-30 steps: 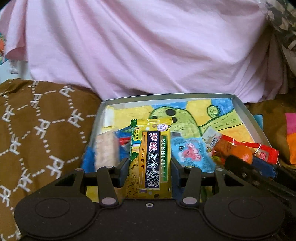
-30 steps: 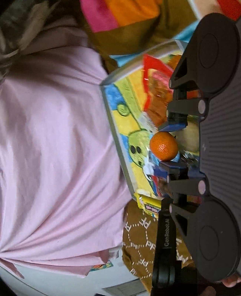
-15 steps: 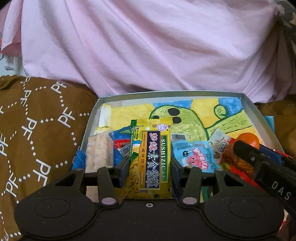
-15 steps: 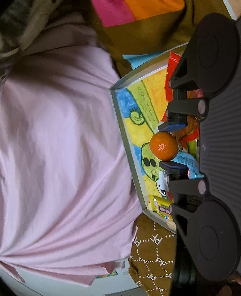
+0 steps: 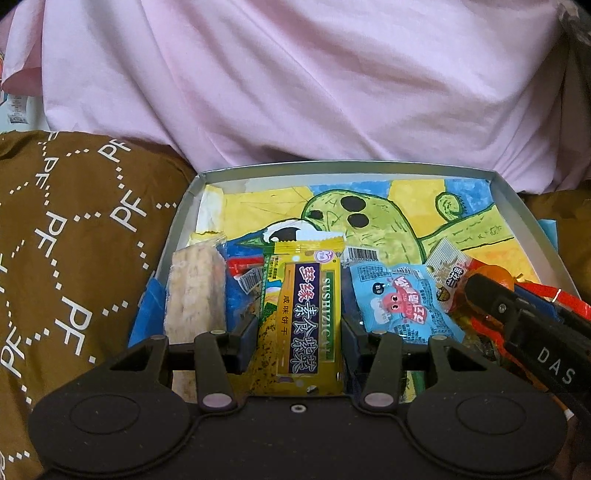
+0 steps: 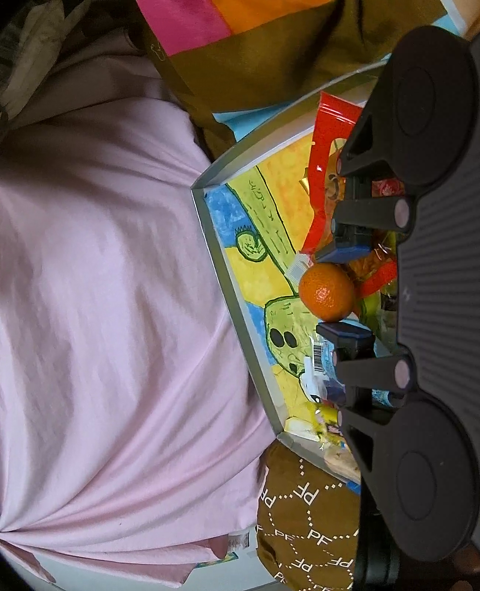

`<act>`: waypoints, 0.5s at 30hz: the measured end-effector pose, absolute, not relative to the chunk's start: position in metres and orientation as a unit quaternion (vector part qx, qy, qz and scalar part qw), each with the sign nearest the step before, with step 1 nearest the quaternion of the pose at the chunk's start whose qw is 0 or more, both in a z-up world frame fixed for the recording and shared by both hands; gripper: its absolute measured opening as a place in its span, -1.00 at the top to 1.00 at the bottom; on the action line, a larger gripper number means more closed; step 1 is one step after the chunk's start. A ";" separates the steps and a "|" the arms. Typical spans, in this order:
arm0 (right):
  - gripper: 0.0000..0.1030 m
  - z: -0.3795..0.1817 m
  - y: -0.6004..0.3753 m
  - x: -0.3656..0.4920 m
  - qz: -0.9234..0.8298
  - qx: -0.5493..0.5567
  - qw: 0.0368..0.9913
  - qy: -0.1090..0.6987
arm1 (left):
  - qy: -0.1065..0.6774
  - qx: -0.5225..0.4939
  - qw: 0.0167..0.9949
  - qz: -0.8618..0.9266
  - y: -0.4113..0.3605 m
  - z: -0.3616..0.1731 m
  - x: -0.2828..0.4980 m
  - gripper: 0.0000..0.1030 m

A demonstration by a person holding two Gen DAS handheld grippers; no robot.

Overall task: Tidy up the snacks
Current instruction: 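Lower both items into the tray and open both tools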

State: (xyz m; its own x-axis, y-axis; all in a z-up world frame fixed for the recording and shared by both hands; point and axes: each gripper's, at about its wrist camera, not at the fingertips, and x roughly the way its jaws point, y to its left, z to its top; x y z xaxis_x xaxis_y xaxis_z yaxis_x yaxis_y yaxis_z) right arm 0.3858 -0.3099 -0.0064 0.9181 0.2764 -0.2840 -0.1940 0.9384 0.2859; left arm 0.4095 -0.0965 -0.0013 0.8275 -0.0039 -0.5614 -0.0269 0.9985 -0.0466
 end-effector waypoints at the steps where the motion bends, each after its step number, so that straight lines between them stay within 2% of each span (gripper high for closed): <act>1: 0.16 -0.006 -0.310 0.385 0.120 0.126 0.971 0.161 | 0.294 -0.027 0.955 0.006 -0.096 -0.001 0.409 0.03; 4: 0.06 -0.007 -0.311 0.385 0.123 0.128 0.971 0.160 | 0.294 -0.033 0.955 0.008 -0.095 -0.001 0.409 0.00; 9: -0.27 -0.004 -0.312 0.382 0.120 0.127 0.973 0.151 | 0.286 -0.044 0.957 0.007 -0.090 0.001 0.405 -0.11; 15: -0.55 0.003 -0.319 0.375 0.108 0.131 0.976 0.138 | 0.276 -0.061 0.959 0.019 -0.080 0.003 0.394 -0.34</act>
State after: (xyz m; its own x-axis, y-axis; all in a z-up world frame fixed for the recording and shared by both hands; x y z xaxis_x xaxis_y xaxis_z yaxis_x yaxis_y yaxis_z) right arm 0.3751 -0.3193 0.0032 0.9387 0.2475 -0.2401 -0.1755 0.9422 0.2854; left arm 0.3940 -0.0801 0.0028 0.8470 0.0020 -0.5316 -0.0697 0.9918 -0.1074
